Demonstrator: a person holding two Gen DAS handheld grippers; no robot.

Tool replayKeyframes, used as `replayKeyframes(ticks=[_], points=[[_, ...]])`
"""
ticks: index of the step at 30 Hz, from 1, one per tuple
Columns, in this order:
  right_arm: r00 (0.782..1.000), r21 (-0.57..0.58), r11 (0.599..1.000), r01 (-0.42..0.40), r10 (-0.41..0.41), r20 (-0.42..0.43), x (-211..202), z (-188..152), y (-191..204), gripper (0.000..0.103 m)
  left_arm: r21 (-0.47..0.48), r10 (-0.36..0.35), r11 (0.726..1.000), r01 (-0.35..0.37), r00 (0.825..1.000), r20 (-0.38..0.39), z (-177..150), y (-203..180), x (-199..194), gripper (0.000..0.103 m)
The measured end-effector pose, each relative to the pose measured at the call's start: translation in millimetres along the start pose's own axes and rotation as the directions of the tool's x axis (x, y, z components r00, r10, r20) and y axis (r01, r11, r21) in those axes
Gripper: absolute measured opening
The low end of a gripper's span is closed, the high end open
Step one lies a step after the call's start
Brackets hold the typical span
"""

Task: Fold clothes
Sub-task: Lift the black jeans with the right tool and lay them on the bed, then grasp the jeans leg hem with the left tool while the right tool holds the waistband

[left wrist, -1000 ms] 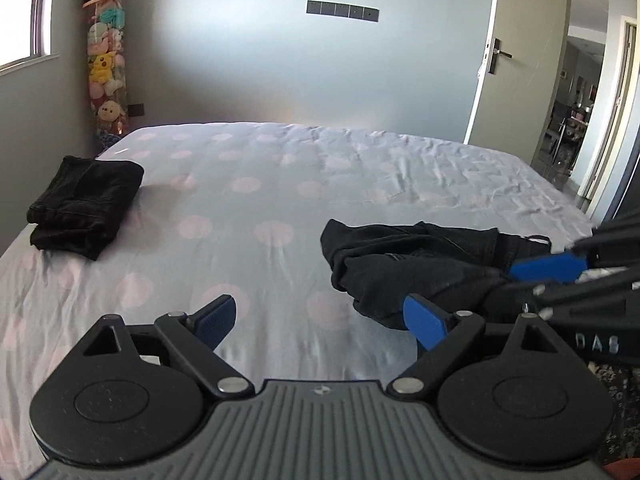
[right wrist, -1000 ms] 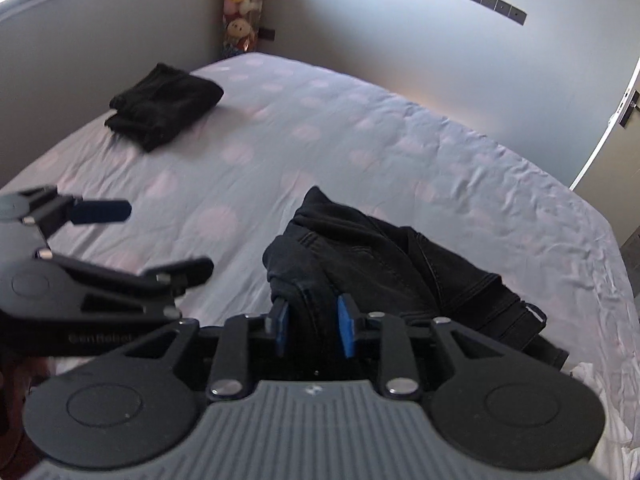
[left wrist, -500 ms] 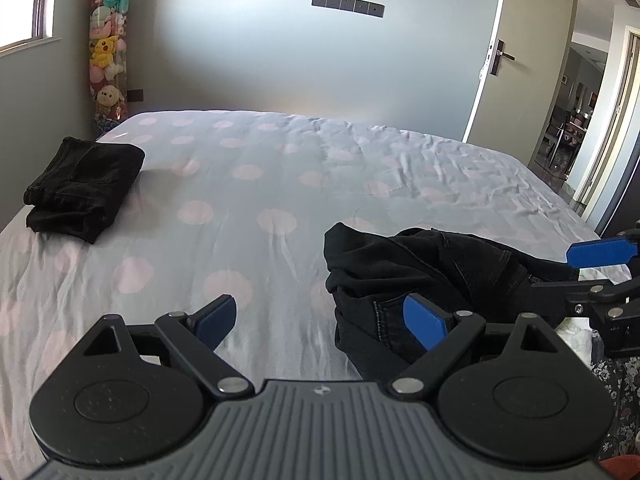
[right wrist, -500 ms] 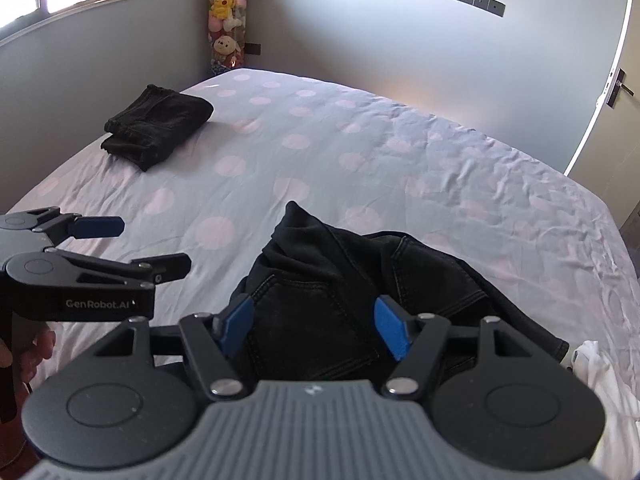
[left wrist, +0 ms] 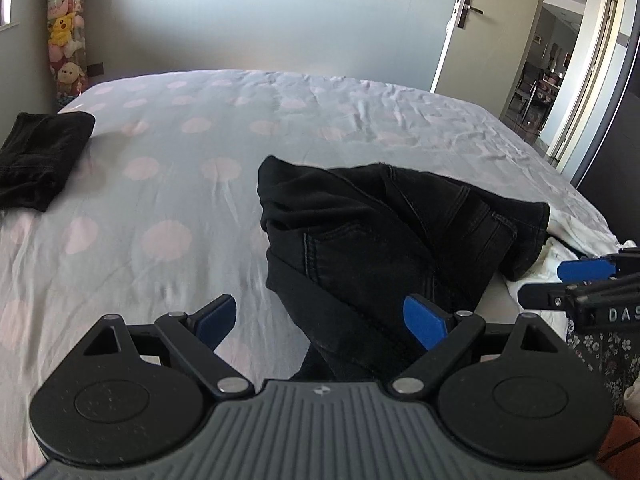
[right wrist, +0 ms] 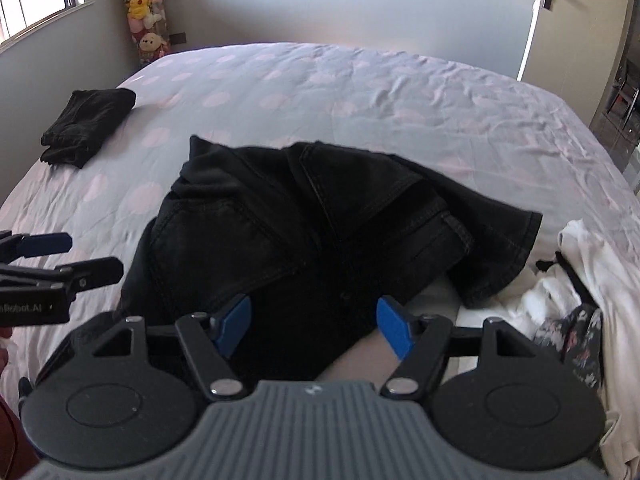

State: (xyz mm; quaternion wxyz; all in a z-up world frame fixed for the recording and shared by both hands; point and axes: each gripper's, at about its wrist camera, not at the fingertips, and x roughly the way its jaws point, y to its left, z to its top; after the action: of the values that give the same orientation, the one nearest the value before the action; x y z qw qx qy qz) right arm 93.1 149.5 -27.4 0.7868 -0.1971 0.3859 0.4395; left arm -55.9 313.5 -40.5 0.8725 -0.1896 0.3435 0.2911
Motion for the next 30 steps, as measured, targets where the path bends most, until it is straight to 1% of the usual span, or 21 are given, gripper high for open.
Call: replayKeyframes(ticks=[3, 5, 7, 9, 12, 13, 14, 15, 16, 17, 19, 21, 24, 28, 30], points=[[0.998, -0.049, 0.997, -0.067, 0.066, -0.021, 4.9, -25.2, 17.7, 0.073, 0.017, 0.028, 0.999, -0.028, 1.0, -0.014, -8.0, 3.6, 4.7, 0.103], [0.993, -0.086, 0.99, -0.112, 0.11, -0.033, 9.3, -40.8, 35.2, 0.076, 0.031, 0.035, 0.999, -0.034, 0.999, -0.023, -10.0, 7.4, 4.3, 0.103], [0.99, -0.124, 0.983, -0.137, 0.132, -0.042, 16.4, -52.3, 53.2, 0.082, 0.044, 0.048, 0.998, -0.047, 0.999, -0.022, -9.3, 13.3, 1.6, 0.103], [0.991, -0.169, 0.977, -0.131, 0.125, -0.044, 26.4, -60.8, 69.5, 0.083, 0.056, 0.065, 0.996, -0.064, 0.998, -0.017, -8.0, 20.0, -2.1, 0.103], [0.997, -0.216, 0.973, -0.082, 0.076, -0.032, 45.9, -67.3, 88.4, 0.083, 0.071, 0.088, 0.994, -0.087, 0.996, -0.018, -6.4, 30.4, -6.8, 0.103], [0.998, -0.232, 0.971, -0.056, 0.051, -0.024, 52.3, -68.8, 93.6, 0.08, 0.072, 0.095, 0.993, -0.094, 0.995, -0.019, -6.1, 33.6, -8.1, 0.103], [1.0, -0.245, 0.969, -0.018, 0.016, -0.009, 58.0, -68.6, 96.2, 0.076, 0.069, 0.103, 0.992, -0.101, 0.995, -0.02, -6.0, 36.9, -9.5, 0.103], [1.0, -0.241, 0.97, -0.007, 0.008, 0.003, 61.1, -66.8, 95.3, 0.065, 0.065, 0.111, 0.992, -0.109, 0.994, -0.021, -5.7, 40.2, -11.1, 0.103], [0.999, -0.219, 0.975, -0.029, 0.031, 0.005, 61.2, -64.1, 91.3, 0.044, 0.062, 0.116, 0.992, -0.114, 0.993, -0.022, -5.5, 43.3, -12.8, 0.103], [0.999, -0.2, 0.979, -0.036, 0.04, 0.018, 58.7, -60.3, 86.9, 0.03, 0.062, 0.116, 0.991, -0.115, 0.993, -0.023, -5.4, 46.3, -14.5, 0.103], [0.996, -0.179, 0.984, 0.011, 0.005, 0.088, 43.6, -48.5, 76.8, 0.025, 0.066, 0.112, 0.992, -0.11, 0.993, -0.024, -5.9, 50.3, -18.0, 0.103], [0.98, -0.161, 0.983, 0.088, -0.057, 0.192, 21.8, -30.3, 58.7, 0.024, 0.073, 0.095, 0.993, -0.093, 0.995, -0.026, -6.1, 51.5, -19.6, 0.103], [0.949, -0.08, 0.982, 0.173, -0.144, 0.281, -7.7, 5.0, 20.1, 0.023, 0.073, 0.042, 0.997, -0.039, 0.999, -0.028, -6.2, 49.3, -19.7, 0.103], [0.895, -0.028, 0.953, 0.303, -0.274, 0.352, -35.6, 42.0, -23.1, 0.022, 0.077, -0.043, 0.996, 0.045, 0.999, -0.028, -6.7, 34.8, -17.8, 0.103], [0.875, -0.018, 0.939, 0.344, -0.314, 0.368, -44.9, 56.3, -38.5, 0.022, 0.09, -0.091, 0.992, 0.093, 0.995, -0.03, -7.0, 24.2, -16.2, 0.103]])
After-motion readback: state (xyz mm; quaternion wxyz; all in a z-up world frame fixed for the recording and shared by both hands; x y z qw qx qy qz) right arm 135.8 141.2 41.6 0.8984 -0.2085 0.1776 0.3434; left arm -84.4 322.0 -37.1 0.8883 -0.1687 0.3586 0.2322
